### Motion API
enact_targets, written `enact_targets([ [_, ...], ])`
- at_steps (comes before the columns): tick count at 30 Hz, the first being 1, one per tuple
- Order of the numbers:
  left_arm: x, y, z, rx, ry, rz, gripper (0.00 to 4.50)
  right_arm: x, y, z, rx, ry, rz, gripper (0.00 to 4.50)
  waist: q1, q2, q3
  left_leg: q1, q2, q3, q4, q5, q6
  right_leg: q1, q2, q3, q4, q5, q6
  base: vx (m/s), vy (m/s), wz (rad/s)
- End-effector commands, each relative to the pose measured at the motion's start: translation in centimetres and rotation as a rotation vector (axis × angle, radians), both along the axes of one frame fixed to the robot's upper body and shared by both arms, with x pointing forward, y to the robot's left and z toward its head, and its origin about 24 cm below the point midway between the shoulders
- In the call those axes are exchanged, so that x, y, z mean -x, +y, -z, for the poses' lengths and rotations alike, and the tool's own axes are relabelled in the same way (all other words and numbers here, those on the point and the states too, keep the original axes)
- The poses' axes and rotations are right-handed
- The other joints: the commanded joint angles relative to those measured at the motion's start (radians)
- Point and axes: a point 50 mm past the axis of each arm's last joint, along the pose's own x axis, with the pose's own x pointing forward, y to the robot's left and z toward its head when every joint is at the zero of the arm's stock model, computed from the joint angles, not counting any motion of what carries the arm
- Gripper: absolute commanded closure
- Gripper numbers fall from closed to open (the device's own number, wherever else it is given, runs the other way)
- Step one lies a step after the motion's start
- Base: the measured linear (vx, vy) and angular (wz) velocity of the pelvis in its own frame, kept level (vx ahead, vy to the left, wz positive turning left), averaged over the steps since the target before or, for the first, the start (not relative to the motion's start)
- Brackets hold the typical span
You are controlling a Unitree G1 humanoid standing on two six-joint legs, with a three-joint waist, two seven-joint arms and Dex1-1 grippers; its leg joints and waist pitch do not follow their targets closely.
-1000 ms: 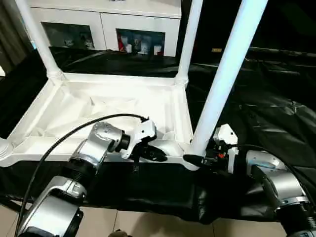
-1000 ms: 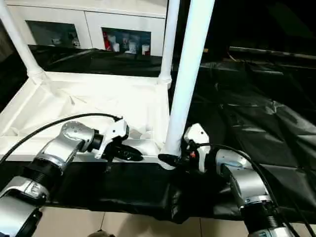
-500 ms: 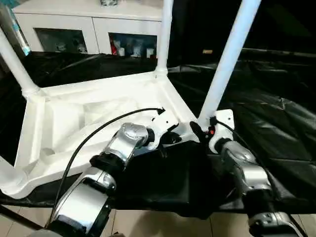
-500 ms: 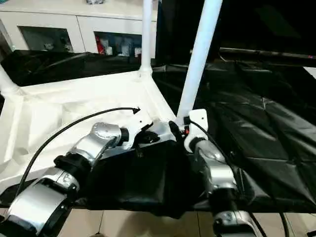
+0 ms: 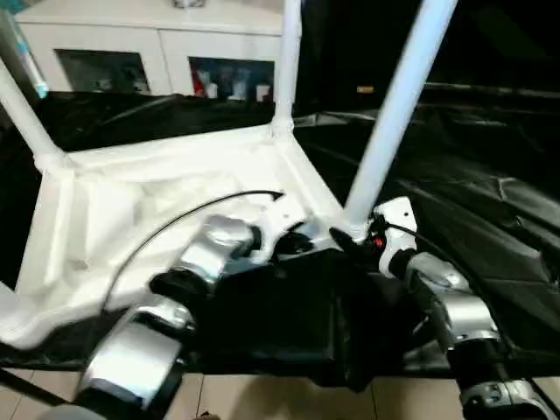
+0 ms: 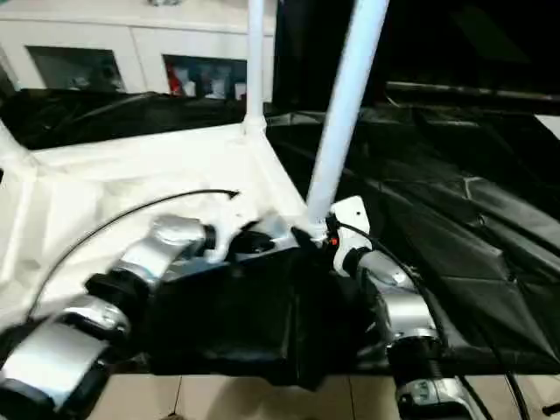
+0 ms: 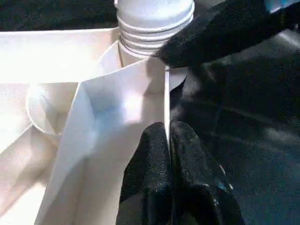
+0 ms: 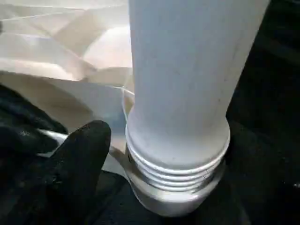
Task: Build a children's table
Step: Rotate leg to tighten
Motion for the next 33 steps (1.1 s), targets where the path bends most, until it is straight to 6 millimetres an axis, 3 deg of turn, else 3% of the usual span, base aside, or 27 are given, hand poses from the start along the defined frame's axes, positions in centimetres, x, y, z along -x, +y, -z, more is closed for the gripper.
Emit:
enact_targets([
  [1,0.5,-0.2,-0.7,0.079,0.012,0.098,4.50,0.8,0.4,-0.8,-0.001,-0.006,-0.174,0.56,0.005,-0.013,-0.058,0.003,0.047,-0.023,-0.061,-0.185,0.081,0.055,-0.076,0.048,-0.078,-0.243,-0.183,0.000,0.000,0.00],
  [3,0.8,0.3,-0.8,0.083,0.027,0.139,4.50,1.4,-0.3,-1.2,0.015,0.007,-0.252,0.56,0.011,-0.010,-0.060,0.002,0.050,-0.021,-0.059,-0.165,0.099,0.054,-0.077,0.049,-0.069,-0.193,-0.205,0.000,0.000,0.00],
  [7,1.3,0.8,-1.2,0.132,0.070,0.214,4.50,2.0,-1.1,-1.6,0.049,0.019,-0.331,0.56,0.017,-0.011,-0.058,0.005,0.053,-0.020,-0.060,-0.172,0.089,0.055,-0.078,0.046,-0.070,-0.212,-0.219,0.000,0.000,0.00],
  [9,1.7,1.0,-1.5,0.169,0.096,0.259,4.50,2.2,-1.5,-1.8,0.074,0.016,-0.353,0.56,0.021,-0.010,-0.054,0.004,0.055,-0.019,-0.061,-0.181,0.087,0.053,-0.077,0.047,-0.071,-0.235,-0.214,0.000,0.000,0.00],
  [10,1.9,1.0,-1.6,0.179,0.103,0.270,4.50,2.1,-1.5,-1.8,0.083,0.010,-0.353,0.56,0.024,-0.016,-0.053,0.007,0.055,-0.018,-0.061,-0.194,0.077,0.049,-0.081,0.048,-0.074,-0.286,-0.204,0.000,0.000,0.00],
  [12,2.0,1.0,-1.6,0.185,0.110,0.279,4.50,2.1,-1.6,-1.8,0.081,0.010,-0.349,0.56,0.025,-0.013,-0.051,0.009,0.054,-0.018,-0.062,-0.212,0.066,0.045,-0.081,0.048,-0.082,-0.349,-0.184,0.000,0.000,0.00],
  [16,2.3,1.3,-1.5,0.186,0.133,0.304,4.50,2.1,-1.3,-1.8,0.056,0.018,-0.365,0.56,0.028,-0.013,-0.051,0.010,0.055,-0.022,-0.066,-0.217,0.056,0.043,-0.081,0.049,-0.084,-0.368,-0.166,0.000,0.000,0.00],
  [20,2.3,1.4,-1.5,0.175,0.127,0.298,4.50,2.3,-1.0,-1.5,0.056,0.044,-0.398,0.91,0.030,-0.014,-0.055,0.006,0.054,-0.020,-0.063,-0.186,0.064,0.047,-0.079,0.050,-0.075,-0.300,-0.178,0.000,0.000,0.00],
  [30,2.4,1.6,-1.4,0.165,0.138,0.295,4.50,2.5,-1.0,-1.2,0.037,0.061,-0.404,1.70,0.031,-0.018,-0.055,0.004,0.052,-0.020,-0.062,-0.174,0.068,0.047,-0.079,0.048,-0.077,-0.320,-0.163,0.000,0.000,0.00],
  [33,2.3,1.6,-1.3,0.159,0.127,0.280,4.50,2.4,-1.1,-1.2,0.033,0.064,-0.388,1.74,0.032,-0.018,-0.055,0.004,0.052,-0.020,-0.061,-0.170,0.070,0.048,-0.079,0.048,-0.076,-0.318,-0.164,0.000,0.000,0.00],
])
